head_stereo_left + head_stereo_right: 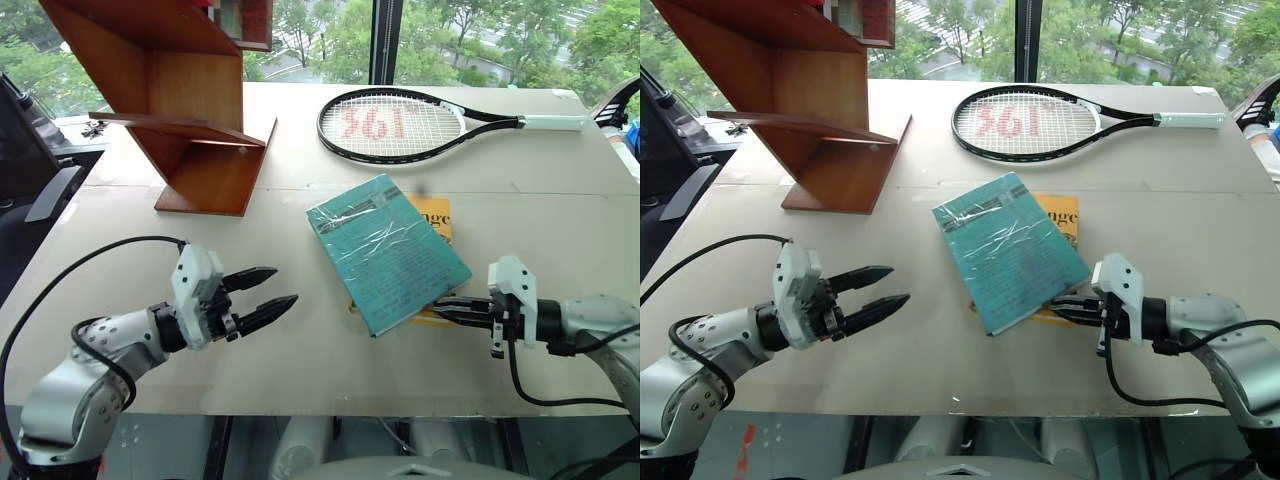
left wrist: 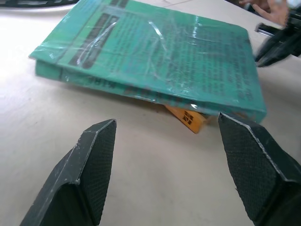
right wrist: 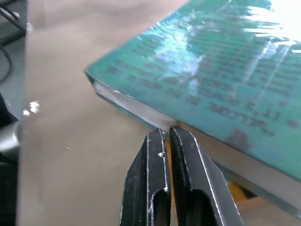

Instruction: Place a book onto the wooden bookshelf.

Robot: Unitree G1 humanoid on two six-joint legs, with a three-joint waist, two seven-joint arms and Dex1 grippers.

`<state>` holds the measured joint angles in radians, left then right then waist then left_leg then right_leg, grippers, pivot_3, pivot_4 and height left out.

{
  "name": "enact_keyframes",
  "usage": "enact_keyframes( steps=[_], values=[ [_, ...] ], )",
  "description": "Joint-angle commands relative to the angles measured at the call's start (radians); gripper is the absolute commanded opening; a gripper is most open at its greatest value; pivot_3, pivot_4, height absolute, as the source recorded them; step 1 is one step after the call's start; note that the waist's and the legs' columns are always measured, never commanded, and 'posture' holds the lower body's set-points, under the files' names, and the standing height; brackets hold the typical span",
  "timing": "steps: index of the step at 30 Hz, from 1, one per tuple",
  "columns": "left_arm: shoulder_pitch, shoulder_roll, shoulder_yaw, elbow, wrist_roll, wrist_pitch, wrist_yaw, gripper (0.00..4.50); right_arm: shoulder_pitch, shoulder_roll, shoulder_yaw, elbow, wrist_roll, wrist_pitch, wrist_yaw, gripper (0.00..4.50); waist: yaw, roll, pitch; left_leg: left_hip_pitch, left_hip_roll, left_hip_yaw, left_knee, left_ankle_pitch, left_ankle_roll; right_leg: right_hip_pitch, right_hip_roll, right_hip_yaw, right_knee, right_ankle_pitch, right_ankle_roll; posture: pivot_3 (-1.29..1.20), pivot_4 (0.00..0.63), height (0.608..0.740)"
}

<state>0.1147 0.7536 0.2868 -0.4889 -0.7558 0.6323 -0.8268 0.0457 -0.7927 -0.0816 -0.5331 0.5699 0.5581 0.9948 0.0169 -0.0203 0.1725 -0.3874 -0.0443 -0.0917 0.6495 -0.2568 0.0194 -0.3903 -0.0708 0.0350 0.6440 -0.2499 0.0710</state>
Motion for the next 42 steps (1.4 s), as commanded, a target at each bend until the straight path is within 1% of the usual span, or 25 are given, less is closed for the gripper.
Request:
enact_keyframes(
  steps=[1,2,3,5,7,9,10,11,13,18,22,24,27,31,33,34,35,36,37,39,40,41,42],
  values=[
    [-0.054,0.009,0.023,0.048,-0.136,0.177,0.06,3.52,0.075,0.019,-0.168,-0.075,0.121,-0.03,0.014,0.26,-0.003,0.0,0.0,0.0,0.0,0.0,0.0,0.0,0.0,0.0,0.0,0.0,0.0,0.0,0.0,0.0,0.15,0.74],
    [-0.071,0.005,0.034,0.069,-0.178,0.223,0.07,3.52,0.095,0.025,-0.192,-0.087,0.137,-0.039,0.015,0.45,-0.003,0.0,0.0,0.0,0.0,0.0,0.0,0.0,0.0,0.0,0.0,0.0,0.0,0.0,0.0,0.0,0.15,0.74],
    [-0.093,0.004,0.04,0.096,-0.214,0.272,0.085,3.52,0.11,0.043,-0.234,-0.106,0.175,-0.042,-0.003,0.76,-0.006,0.0,0.0,0.0,0.0,0.0,0.0,0.0,0.0,0.0,0.0,0.0,0.001,0.0,0.0,0.0,0.15,0.74],
    [-0.137,0.001,0.052,0.157,-0.289,0.366,0.116,3.52,0.135,0.063,-0.301,-0.139,0.227,-0.043,-0.033,1.65,-0.011,0.0,0.0,0.002,0.0,0.0,0.0,0.0,0.0,0.0,0.001,0.0,0.002,0.0,0.0,0.0,0.15,0.74],
    [-0.19,-0.014,0.058,0.233,-0.358,0.461,0.162,3.52,0.162,0.073,-0.354,-0.166,0.247,-0.048,-0.057,2.66,-0.012,0.0,0.0,0.002,0.0,0.001,0.0,0.0,0.0,0.0,0.001,0.001,0.003,0.0,0.0,0.0,0.15,0.74],
    [-0.25,-0.042,0.071,0.324,-0.435,0.556,0.229,3.52,0.182,0.075,-0.379,-0.193,0.251,-0.053,-0.076,3.56,-0.012,0.0,0.0,0.003,0.0,0.0,0.0,0.0,0.0,0.001,0.001,0.001,0.004,0.0,0.0,0.0,0.15,0.74],
    [-0.275,-0.053,0.068,0.363,-0.443,0.587,0.255,3.52,0.189,0.072,-0.384,-0.209,0.248,-0.056,-0.084,3.89,-0.012,0.0,0.0,0.003,0.0,0.0,0.0,0.0,0.0,0.001,0.001,0.001,0.004,0.0,0.0,0.0,0.15,0.74],
    [-0.292,-0.06,0.066,0.388,-0.452,0.609,0.266,3.52,0.191,0.069,-0.387,-0.22,0.251,-0.056,-0.095,4.34,-0.012,0.0,0.0,0.003,-0.001,0.0,0.0,0.0,0.0,0.001,0.001,0.001,0.004,0.0,0.0,0.0,0.15,0.74],
    [-0.338,-0.093,0.075,0.461,-0.498,0.674,0.318,3.52,0.192,0.062,-0.402,-0.235,0.257,-0.055,-0.113,4.43,-0.016,-0.001,0.0,0.003,-0.001,0.0,0.0,0.0,0.0,0.001,0.001,0.001,0.005,0.0,0.0,0.0,0.15,0.74],
    [-0.48,-0.228,0.091,0.639,-0.525,0.762,0.487,3.52,0.196,0.044,-0.42,-0.263,0.213,-0.095,-0.127,4.43,-0.01,-0.002,-0.001,0.003,-0.002,0.0,0.001,0.0,0.0,0.001,0.0,0.001,0.006,0.0,0.0,0.0,0.15,0.74],
    [-0.6,-0.354,0.109,0.783,-0.514,0.769,0.602,3.52,0.224,0.04,-0.43,-0.295,0.199,-0.12,-0.124,4.43,0.0,-0.003,-0.002,0.003,-0.003,-0.001,0.002,0.0,-0.001,0.001,0.0,0.0,0.008,0.0,0.0,0.0,0.15,0.74],
    [-0.646,-0.408,0.106,0.828,-0.49,0.75,0.619,3.52,0.241,0.041,-0.433,-0.311,0.192,-0.129,-0.131,4.43,-0.001,-0.003,-0.002,0.003,-0.004,-0.001,0.003,0.0,-0.001,0.001,-0.001,0.0,0.009,0.0,0.0,0.0,0.15,0.74],
    [-0.704,-0.48,0.083,0.887,-0.441,0.705,0.598,3.52,0.271,0.045,-0.43,-0.329,0.164,-0.143,-0.14,4.43,-0.002,-0.004,-0.002,0.003,-0.004,-0.001,0.003,0.001,-0.002,0.001,-0.001,0.001,0.009,0.0,0.001,0.0,0.15,0.74],
    [-0.73,-0.533,0.066,0.934,-0.38,0.666,0.556,3.52,0.306,0.055,-0.412,-0.353,0.15,-0.151,-0.154,4.43,-0.005,-0.004,-0.002,0.003,-0.005,0.0,0.003,0.003,-0.005,0.001,-0.001,0.001,0.009,0.0,0.001,0.0,0.15,0.74],
    [-0.726,-0.558,0.084,0.947,-0.383,0.666,0.546,2.99,0.33,0.062,-0.407,-0.368,0.138,-0.158,-0.159,4.5,-0.004,-0.003,-0.002,0.004,-0.004,0.0,0.002,0.003,-0.005,0.001,-0.001,0.002,0.009,0.0,0.001,0.0,0.15,0.74],
    [-0.72,-0.561,0.087,0.941,-0.382,0.669,0.535,2.63,0.339,0.067,-0.405,-0.373,0.134,-0.161,-0.163,4.5,-0.003,-0.003,-0.002,0.004,-0.004,0.001,0.003,0.003,-0.005,0.001,-0.001,0.002,0.009,0.0,0.001,0.0,0.15,0.74],
    [-0.715,-0.559,0.091,0.935,-0.383,0.674,0.526,2.47,0.346,0.07,-0.404,-0.378,0.131,-0.163,-0.167,4.5,-0.003,-0.003,-0.002,0.003,-0.004,0.0,0.003,0.003,-0.005,0.001,-0.001,0.002,0.009,0.0,0.001,0.0,0.15,0.74],
    [-0.709,-0.557,0.095,0.927,-0.383,0.677,0.519,1.91,0.353,0.073,-0.404,-0.381,0.13,-0.165,-0.17,4.5,-0.003,-0.003,-0.002,0.003,-0.004,0.0,0.003,0.003,-0.005,0.001,-0.001,0.002,0.009,0.0,0.001,0.0,0.15,0.74],
    [-0.707,-0.554,0.099,0.924,-0.383,0.681,0.514,1.45,0.355,0.074,-0.402,-0.385,0.13,-0.164,-0.176,4.5,-0.003,-0.003,-0.002,0.004,-0.004,0.0,0.003,0.003,-0.005,0.001,-0.001,0.002,0.009,0.0,0.001,0.0,0.15,0.74],
    [-0.697,-0.536,0.127,0.911,-0.402,0.696,0.494,0.61,0.36,0.076,-0.396,-0.392,0.125,-0.165,-0.185,4.5,-0.004,-0.004,-0.003,0.004,-0.004,0.0,0.003,0.003,-0.005,0.001,-0.001,0.002,0.009,0.0,0.001,0.0,0.15,0.74],
    [-0.69,-0.526,0.14,0.902,-0.415,0.708,0.484,0.26,0.361,0.075,-0.394,-0.391,0.124,-0.166,-0.186,4.5,-0.005,-0.004,-0.003,0.004,-0.004,0.0,0.003,0.003,-0.005,0.001,-0.001,0.002,0.009,0.0,0.001,0.0,0.15,0.74],
    [-0.679,-0.517,0.155,0.886,-0.429,0.715,0.481,0.12,0.363,0.077,-0.394,-0.383,0.121,-0.173,-0.182,4.5,-0.007,-0.004,-0.003,0.004,-0.004,0.0,0.003,0.003,-0.004,0.001,-0.001,0.002,0.009,0.0,0.001,0.0,0.15,0.74],
    [-0.67,-0.505,0.182,0.867,-0.461,0.734,0.483,0.12,0.358,0.079,-0.388,-0.369,0.123,-0.18,-0.175,4.5,-0.01,-0.004,-0.003,0.004,-0.004,0.001,0.003,0.003,-0.004,0.001,-0.001,0.002,0.009,0.0,0.001,0.0,0.15,0.74]
  ],
)
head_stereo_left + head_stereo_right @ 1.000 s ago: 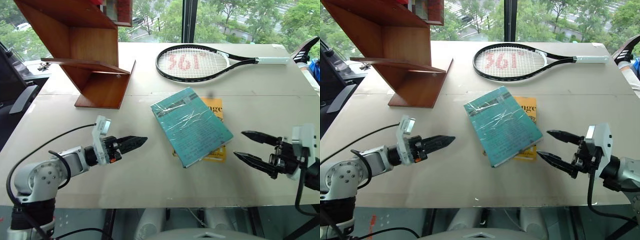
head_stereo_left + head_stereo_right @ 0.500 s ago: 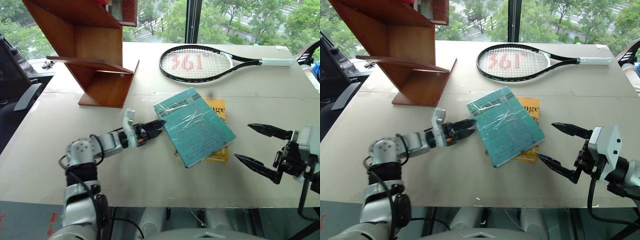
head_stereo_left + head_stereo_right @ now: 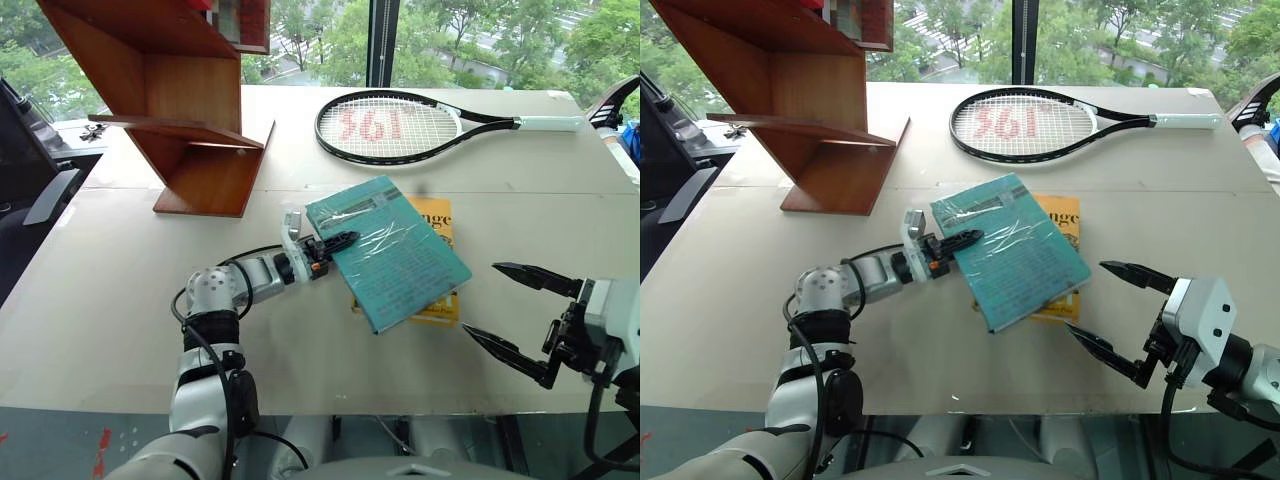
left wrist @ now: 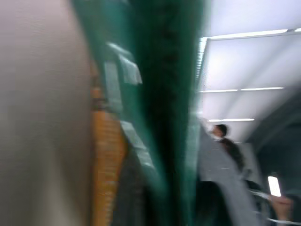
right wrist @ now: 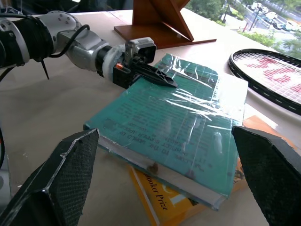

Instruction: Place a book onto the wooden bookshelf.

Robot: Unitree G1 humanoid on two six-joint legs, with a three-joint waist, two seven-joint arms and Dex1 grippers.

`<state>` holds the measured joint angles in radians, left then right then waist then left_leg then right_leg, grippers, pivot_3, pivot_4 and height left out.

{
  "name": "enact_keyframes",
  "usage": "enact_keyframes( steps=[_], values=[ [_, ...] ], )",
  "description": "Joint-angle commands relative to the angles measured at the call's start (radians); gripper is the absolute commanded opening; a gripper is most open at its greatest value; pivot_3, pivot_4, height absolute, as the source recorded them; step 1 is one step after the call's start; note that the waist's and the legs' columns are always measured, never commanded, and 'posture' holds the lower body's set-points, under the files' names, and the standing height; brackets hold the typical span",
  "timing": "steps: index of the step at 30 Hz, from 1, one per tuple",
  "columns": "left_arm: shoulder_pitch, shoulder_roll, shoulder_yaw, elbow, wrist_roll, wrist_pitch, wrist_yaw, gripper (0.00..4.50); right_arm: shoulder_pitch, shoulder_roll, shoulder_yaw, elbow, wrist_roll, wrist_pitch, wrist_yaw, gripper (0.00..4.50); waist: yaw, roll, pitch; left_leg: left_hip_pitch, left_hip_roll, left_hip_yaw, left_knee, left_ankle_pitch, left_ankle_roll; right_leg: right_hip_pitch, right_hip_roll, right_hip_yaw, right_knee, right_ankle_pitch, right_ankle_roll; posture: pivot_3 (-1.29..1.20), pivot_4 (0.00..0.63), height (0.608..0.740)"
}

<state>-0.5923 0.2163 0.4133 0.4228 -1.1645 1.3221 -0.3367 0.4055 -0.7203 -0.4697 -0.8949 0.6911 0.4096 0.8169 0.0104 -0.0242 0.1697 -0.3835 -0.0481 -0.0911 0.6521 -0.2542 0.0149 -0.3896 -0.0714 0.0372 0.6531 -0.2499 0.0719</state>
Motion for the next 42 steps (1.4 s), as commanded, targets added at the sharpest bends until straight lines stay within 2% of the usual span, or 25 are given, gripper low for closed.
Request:
enact_keyframes(
  steps=[1,6,10,11,13,15,18,19,21,25,29,31,35,41,42],
  values=[
    [0.045,0.048,0.08,-0.065,-0.084,0.067,-0.002,0.12,-0.013,0.009,0.01,0.009,0.001,-0.039,0.008,4.5,-0.007,0.0,0.0,0.0,0.0,0.0,0.0,0.0,0.0,0.0,0.0,0.001,0.0,0.0,0.0,0.0,0.15,0.74],
    [0.015,0.169,0.158,-0.195,-0.216,0.144,0.043,0.12,-0.145,0.017,0.098,0.108,-0.009,-0.068,0.014,4.5,-0.022,-0.003,0.002,0.0,0.001,0.0,0.0,-0.001,0.002,-0.001,0.0,0.001,0.001,0.0,0.0,0.0,0.15,0.74],
    [-0.077,0.304,0.094,-0.458,-0.182,0.09,0.0,0.12,-0.273,0.026,0.143,0.194,0.026,-0.068,0.032,4.5,-0.018,-0.006,0.003,-0.001,0.0,-0.001,0.0,0.0,0.001,-0.002,0.0,0.0,0.002,0.0,0.0,0.0,0.15,0.74],
    [-0.109,0.35,0.062,-0.536,-0.143,0.045,-0.032,0.12,-0.307,0.026,0.156,0.224,0.024,-0.071,0.041,4.5,-0.016,-0.006,0.004,-0.003,0.001,-0.001,0.0,0.001,-0.001,-0.004,0.0,0.0,0.003,0.0,0.0,0.0,0.15,0.74],
    [-0.169,0.503,-0.085,-0.732,0.085,-0.192,-0.206,0.12,-0.385,0.024,0.18,0.299,0.018,-0.084,0.076,4.5,-0.015,-0.007,0.004,-0.006,0.0,-0.002,0.001,0.002,-0.003,-0.006,0.0,-0.001,0.002,0.0,0.0,0.0,0.15,0.74],
    [-0.21,0.631,-0.207,-0.788,0.342,-0.497,-0.376,0.12,-0.452,0.028,0.201,0.36,0.012,-0.101,0.101,4.5,-0.016,-0.003,0.003,-0.008,-0.001,0.0,0.0,0.002,-0.003,-0.008,0.0,0.0,0.0,0.0,0.0,0.0,0.15,0.74],
    [-0.35,0.794,-0.34,-0.656,0.717,-0.989,-0.56,0.12,-0.546,0.042,0.227,0.435,0.018,-0.112,0.131,4.5,-0.016,0.001,0.004,-0.007,-0.001,0.003,-0.004,0.002,-0.003,-0.008,0.0,0.002,-0.005,0.0,-0.001,0.0,0.15,0.74],
    [-0.4,0.842,-0.375,-0.592,0.805,-1.091,-0.602,0.12,-0.569,0.047,0.238,0.453,0.016,-0.118,0.142,4.5,-0.018,0.001,0.004,-0.008,-0.001,0.003,-0.005,0.002,-0.003,-0.008,0.001,0.001,-0.007,0.0,-0.001,0.0,0.15,0.74],
    [-0.463,0.919,-0.435,-0.461,0.956,-1.256,-0.659,0.12,-0.598,0.058,0.259,0.478,0.006,-0.128,0.157,4.5,-0.023,0.002,0.004,-0.009,-0.001,0.003,-0.006,0.002,-0.003,-0.009,0.002,0.0,-0.008,0.0,-0.001,0.0,0.15,0.74],
    [-0.527,1.059,-0.517,-0.226,1.147,-1.448,-0.808,0.12,-0.633,0.081,0.292,0.498,-0.002,-0.137,0.166,4.5,-0.028,0.003,0.004,-0.012,-0.001,0.003,-0.008,0.002,-0.003,-0.014,0.002,0.002,-0.007,0.0,-0.001,0.0,0.15,0.74],
    [-0.616,1.062,-0.55,-0.086,1.207,-1.462,-0.896,0.12,-0.654,0.095,0.297,0.494,-0.005,-0.142,0.159,4.5,-0.026,-0.001,0.006,-0.02,-0.002,0.003,-0.003,0.002,-0.002,-0.019,0.002,0.001,-0.003,0.0,0.0,0.0,0.15,0.74],
    [-0.658,1.072,-0.592,0.022,1.304,-1.473,-0.903,0.12,-0.678,0.104,0.273,0.476,0.012,-0.138,0.13,4.5,-0.026,-0.001,0.006,-0.03,-0.001,0.0,0.005,0.002,-0.002,-0.024,0.002,-0.007,-0.001,0.001,0.001,0.0,0.15,0.74],
    [-0.736,1.05,-0.666,0.224,1.462,-1.586,-0.864,0.12,-0.721,0.101,0.251,0.423,0.054,-0.106,0.075,4.5,-0.027,-0.001,0.006,-0.031,-0.003,0.0,0.01,0.002,-0.002,-0.024,0.001,-0.008,0.003,0.001,0.001,0.0,0.15,0.74],
    [-0.832,0.982,-0.732,0.461,1.556,-1.722,-0.849,0.12,-0.743,0.091,0.252,0.366,0.079,-0.067,0.018,4.5,-0.046,-0.001,0.006,-0.028,-0.002,-0.003,0.014,-0.001,0.002,-0.022,0.003,-0.01,0.01,0.001,0.001,0.0,0.15,0.74],
    [-0.837,0.979,-0.732,0.488,1.555,-1.74,-0.861,0.43,-0.748,0.089,0.251,0.362,0.083,-0.062,0.013,4.5,-0.051,-0.001,0.006,-0.028,-0.002,-0.003,0.015,-0.001,0.002,-0.022,0.003,-0.01,0.011,0.001,0.001,0.0,0.15,0.74]
  ],
)
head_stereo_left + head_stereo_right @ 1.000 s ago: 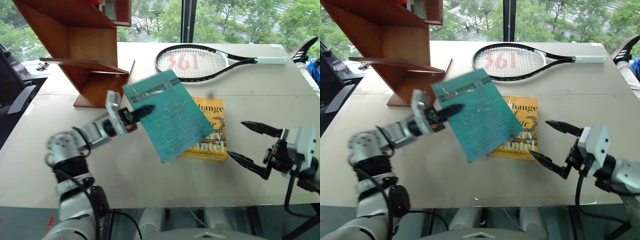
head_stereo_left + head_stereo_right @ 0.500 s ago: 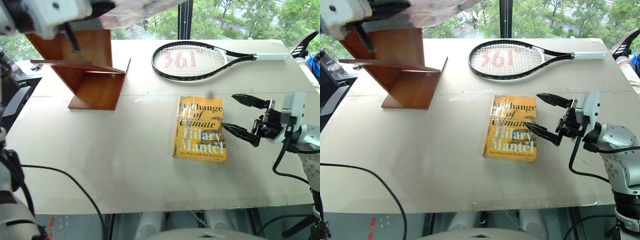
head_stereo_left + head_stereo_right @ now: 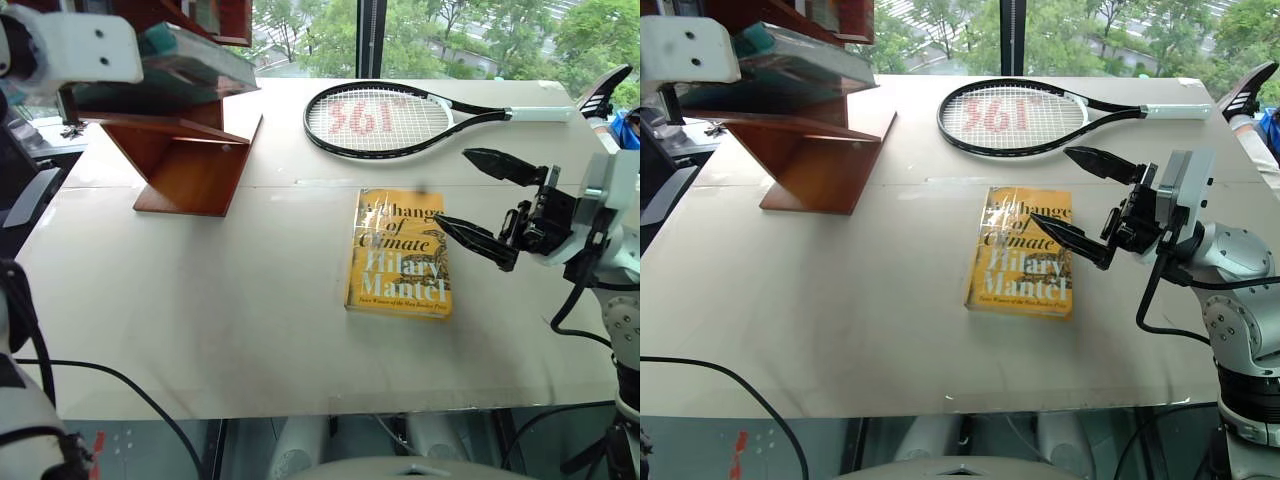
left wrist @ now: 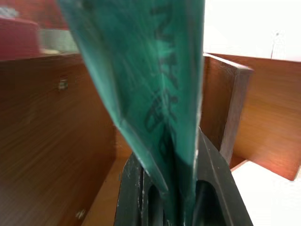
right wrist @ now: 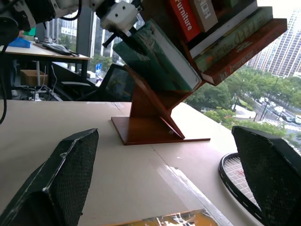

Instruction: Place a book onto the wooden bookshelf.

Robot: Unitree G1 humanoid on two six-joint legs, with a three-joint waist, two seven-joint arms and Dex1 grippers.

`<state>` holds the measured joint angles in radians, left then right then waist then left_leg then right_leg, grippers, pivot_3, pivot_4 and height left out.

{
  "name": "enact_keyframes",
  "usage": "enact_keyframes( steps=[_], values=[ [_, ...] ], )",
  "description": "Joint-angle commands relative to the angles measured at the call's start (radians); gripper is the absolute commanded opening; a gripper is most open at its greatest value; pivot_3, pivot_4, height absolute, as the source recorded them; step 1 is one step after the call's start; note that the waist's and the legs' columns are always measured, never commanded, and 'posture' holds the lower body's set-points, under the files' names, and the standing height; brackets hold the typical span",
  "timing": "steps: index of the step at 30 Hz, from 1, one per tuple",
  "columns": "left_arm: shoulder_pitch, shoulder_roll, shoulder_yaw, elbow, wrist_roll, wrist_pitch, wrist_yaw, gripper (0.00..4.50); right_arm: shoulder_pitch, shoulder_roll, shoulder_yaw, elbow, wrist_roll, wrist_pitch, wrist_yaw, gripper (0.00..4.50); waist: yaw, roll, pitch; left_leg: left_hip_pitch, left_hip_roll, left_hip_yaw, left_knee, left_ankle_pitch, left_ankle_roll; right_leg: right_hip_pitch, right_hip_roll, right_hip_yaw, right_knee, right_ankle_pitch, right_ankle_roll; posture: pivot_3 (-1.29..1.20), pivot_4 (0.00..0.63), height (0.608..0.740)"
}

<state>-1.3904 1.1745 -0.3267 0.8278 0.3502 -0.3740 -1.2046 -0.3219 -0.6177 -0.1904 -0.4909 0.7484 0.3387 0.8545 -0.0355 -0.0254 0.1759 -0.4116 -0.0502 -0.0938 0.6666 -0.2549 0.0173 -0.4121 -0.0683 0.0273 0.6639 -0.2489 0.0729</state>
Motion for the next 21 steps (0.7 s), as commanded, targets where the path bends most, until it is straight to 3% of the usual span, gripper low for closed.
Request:
enact_keyframes(
  steps=[1,5,7,8,10,11,12,14,15,18,21],
  values=[
    [-0.045,0.019,0.009,0.104,0.042,-0.058,-0.001,0.81,-0.024,-0.015,-0.029,-0.045,0.029,0.013,-0.027,4.5,-0.011,0.0,0.0,0.0,0.0,0.0,0.0,0.0,0.0,0.0,0.0,0.0,0.0,0.0,0.0,0.0,0.15,0.74],
    [-0.087,0.045,0.054,0.169,0.027,-0.168,0.025,2.2,-0.036,-0.02,-0.023,-0.037,0.031,0.014,-0.02,4.5,-0.019,0.0,0.0,-0.001,0.0,-0.004,0.0,0.0,0.0,-0.001,-0.001,0.001,-0.001,0.0,0.0,0.0,0.15,0.74],
    [-0.086,0.064,0.11,0.172,-0.068,-0.225,-0.069,3.2,-0.034,-0.02,-0.022,-0.026,0.029,0.01,-0.007,4.5,-0.018,-0.002,0.001,-0.004,0.0,-0.006,0.0,0.0,-0.001,-0.002,-0.002,-0.001,-0.002,0.0,0.0,0.0,0.15,0.74],
    [-0.078,0.066,0.141,0.165,-0.125,-0.212,-0.128,3.45,-0.033,-0.02,-0.023,-0.021,0.029,0.009,-0.001,4.5,-0.018,-0.002,0.001,-0.004,0.0,-0.006,0.0,0.001,-0.001,-0.002,-0.002,-0.001,-0.002,0.0,0.0,0.0,0.15,0.74],
    [-0.014,0.076,0.244,0.017,-0.34,0.015,-0.337,3.45,-0.037,-0.018,-0.021,-0.002,0.025,0.005,0.011,4.5,-0.018,-0.002,0.001,-0.004,0.0,-0.005,0.0,0.001,-0.003,-0.002,-0.003,-0.001,-0.002,0.0,0.0,0.0,0.15,0.74],
    [0.06,0.116,0.276,-0.138,-0.491,0.235,-0.386,3.45,-0.042,-0.017,-0.018,0.009,0.024,0.005,0.017,4.5,-0.018,-0.002,0.001,-0.004,0.0,-0.005,0.001,0.001,-0.002,-0.002,-0.003,-0.002,-0.002,0.0,0.0,0.0,0.15,0.74],
    [0.177,0.207,0.308,-0.366,-0.708,0.537,-0.409,3.45,-0.047,-0.019,-0.015,0.022,0.023,0.007,0.028,4.5,-0.021,-0.002,0.001,-0.004,0.0,-0.005,0.001,0.001,-0.001,-0.002,-0.003,-0.002,-0.002,0.0,0.0,0.0,0.15,0.74],
    [0.367,0.324,0.394,-0.688,-0.986,0.931,-0.41,3.45,-0.056,-0.025,-0.012,0.04,0.023,0.008,0.046,4.5,-0.038,-0.002,0.003,-0.004,0.003,-0.004,0.001,0.0,0.001,-0.002,-0.003,0.0,-0.001,0.0,0.0,0.0,0.15,0.74],
    [0.424,0.323,0.465,-0.819,-1.132,1.119,-0.359,3.45,-0.066,-0.031,-0.013,0.051,0.027,0.014,0.056,4.5,-0.037,-0.002,0.003,-0.004,0.003,-0.005,0.001,0.0,0.001,-0.001,-0.003,-0.001,-0.001,0.0,0.0,0.0,0.15,0.74],
    [0.554,0.237,0.638,-1.062,-1.408,1.393,-0.151,3.45,-0.077,-0.052,-0.019,0.075,0.03,0.017,0.086,4.5,-0.017,0.004,0.004,-0.002,0.002,-0.006,0.002,-0.001,0.002,0.001,-0.003,-0.002,-0.002,-0.001,0.001,0.0,0.15,0.74],
    [0.691,0.049,0.722,-1.234,-1.549,1.444,0.148,3.45,-0.067,-0.064,-0.03,0.075,0.029,0.024,0.09,4.5,-0.003,0.009,0.003,0.007,0.003,-0.006,0.001,-0.001,0.002,0.009,-0.003,-0.001,0.0,-0.001,0.001,0.0,0.15,0.74]
  ],
)
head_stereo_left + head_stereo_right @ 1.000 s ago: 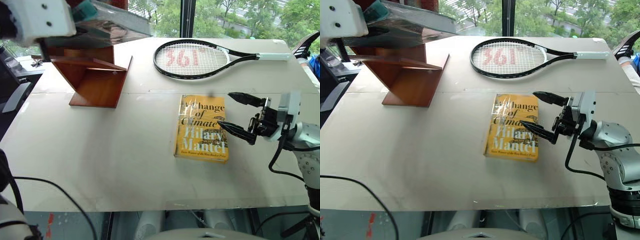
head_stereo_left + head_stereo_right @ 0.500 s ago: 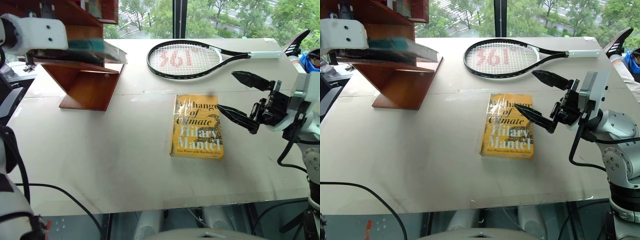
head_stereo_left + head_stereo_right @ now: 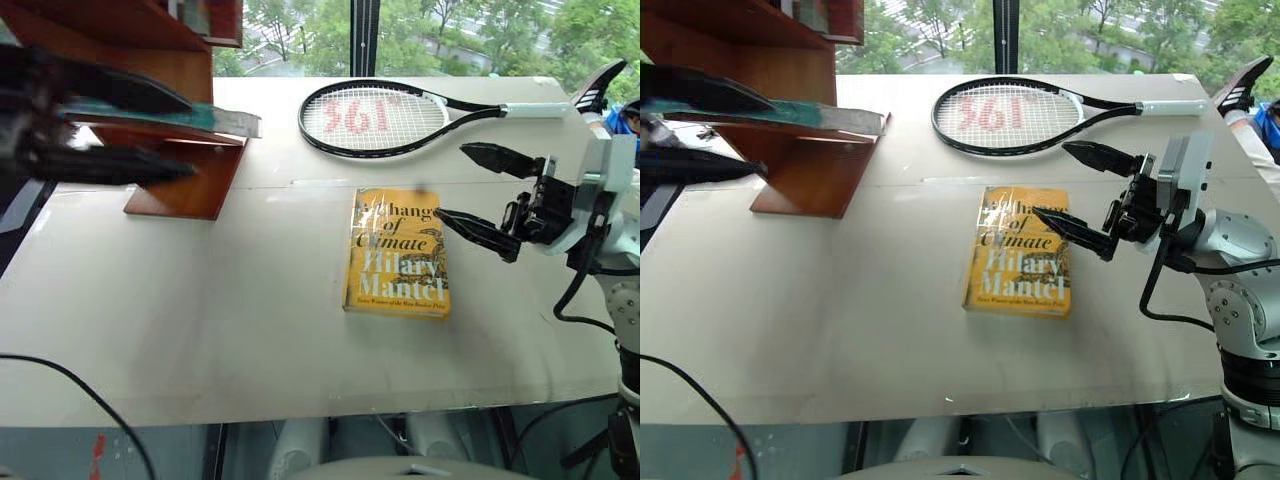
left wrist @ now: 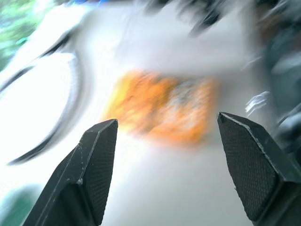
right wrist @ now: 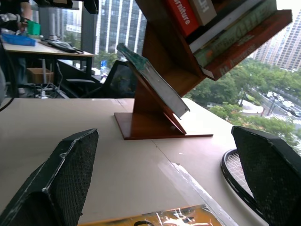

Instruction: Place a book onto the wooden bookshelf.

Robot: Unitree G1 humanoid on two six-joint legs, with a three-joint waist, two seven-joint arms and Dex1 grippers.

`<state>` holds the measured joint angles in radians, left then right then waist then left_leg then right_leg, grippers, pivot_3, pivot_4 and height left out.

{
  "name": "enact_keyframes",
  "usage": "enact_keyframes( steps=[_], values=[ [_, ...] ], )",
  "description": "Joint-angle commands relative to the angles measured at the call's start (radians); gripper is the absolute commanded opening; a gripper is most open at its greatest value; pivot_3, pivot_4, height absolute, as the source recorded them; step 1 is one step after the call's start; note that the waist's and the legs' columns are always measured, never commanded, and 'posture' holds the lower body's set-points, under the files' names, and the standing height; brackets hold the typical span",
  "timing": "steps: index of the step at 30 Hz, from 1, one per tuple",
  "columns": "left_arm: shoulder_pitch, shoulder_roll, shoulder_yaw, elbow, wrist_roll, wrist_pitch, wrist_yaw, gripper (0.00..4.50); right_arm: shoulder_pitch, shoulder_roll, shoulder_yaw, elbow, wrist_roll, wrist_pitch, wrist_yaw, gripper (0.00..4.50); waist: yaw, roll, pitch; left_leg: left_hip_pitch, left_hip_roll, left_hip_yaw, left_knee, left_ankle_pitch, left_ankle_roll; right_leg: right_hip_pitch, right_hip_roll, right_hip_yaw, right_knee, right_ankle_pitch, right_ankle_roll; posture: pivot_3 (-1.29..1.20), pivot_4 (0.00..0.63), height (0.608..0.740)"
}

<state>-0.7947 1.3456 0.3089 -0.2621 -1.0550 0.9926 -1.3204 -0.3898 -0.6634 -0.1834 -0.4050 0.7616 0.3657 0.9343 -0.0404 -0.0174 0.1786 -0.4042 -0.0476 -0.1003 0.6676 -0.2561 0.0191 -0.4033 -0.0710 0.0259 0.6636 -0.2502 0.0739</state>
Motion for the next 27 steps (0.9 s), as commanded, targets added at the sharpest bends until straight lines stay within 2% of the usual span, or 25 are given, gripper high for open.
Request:
enact_keyframes(
  steps=[1,3,6,10,13,18,23,27],
  values=[
    [0.13,-0.168,0.099,-0.188,-0.173,0.082,0.338,3.45,0.007,-0.022,-0.042,-0.012,0.017,-0.002,0.01,4.5,0.003,0.001,0.0,0.009,0.001,0.0,-0.002,0.0,0.0,0.008,0.0,0.0,-0.001,0.0,0.0,0.0,0.15,0.74],
    [0.222,-0.304,0.082,-0.285,-0.192,0.052,0.51,3.45,0.035,-0.03,-0.06,-0.019,0.02,0.002,0.005,4.5,0.003,0.001,0.0,0.012,0.001,0.0,-0.004,0.0,0.0,0.01,0.001,0.001,-0.001,0.0,-0.001,0.0,0.15,0.74],
    [0.363,-0.509,0.013,-0.36,-0.105,-0.029,0.685,3.45,0.089,-0.042,-0.077,-0.048,0.021,0.011,-0.011,4.5,0.005,-0.001,-0.001,0.011,0.0,0.002,-0.002,0.0,0.0,0.009,0.0,0.004,-0.001,0.001,-0.001,0.0,0.15,0.74],
    [0.524,-0.61,-0.104,-0.396,0.109,-0.156,0.724,3.45,0.161,-0.058,-0.107,-0.069,0.02,0.015,-0.019,4.5,0.01,-0.002,-0.001,0.009,-0.001,0.005,-0.001,0.001,-0.002,0.006,-0.001,0.007,-0.002,0.001,-0.001,0.0,0.15,0.74],
    [0.64,-0.631,-0.129,-0.372,0.204,-0.24,0.696,3.45,0.239,-0.08,-0.133,-0.068,-0.002,0.013,-0.005,4.5,0.016,-0.002,-0.001,0.01,-0.001,0.007,-0.004,0.0,-0.001,0.006,-0.001,0.009,-0.003,0.001,-0.001,0.0,0.15,0.74],
    [0.786,-0.595,-0.092,-0.299,0.308,-0.35,0.593,3.45,0.424,-0.128,-0.227,0.011,-0.071,-0.035,0.059,4.5,0.039,-0.001,-0.002,0.011,0.0,0.009,-0.004,0.0,0.0,0.006,-0.001,0.01,-0.003,0.001,-0.001,0.0,0.15,0.74],
    [0.919,-0.543,-0.037,-0.267,0.363,-0.417,0.495,3.45,0.6,-0.148,-0.313,0.109,-0.144,-0.111,0.139,4.5,0.043,-0.001,-0.002,0.011,0.0,0.01,-0.005,-0.001,0.0,0.007,-0.001,0.01,-0.004,0.001,-0.001,0.0,0.15,0.74],
    [0.967,-0.529,-0.013,-0.229,0.383,-0.453,0.447,3.45,0.646,-0.154,-0.346,0.141,-0.168,-0.134,0.151,4.5,0.041,0.0,-0.002,0.013,0.001,0.012,-0.007,-0.001,0.001,0.007,-0.001,0.012,-0.005,0.0,-0.001,0.0,0.15,0.74]
  ],
)
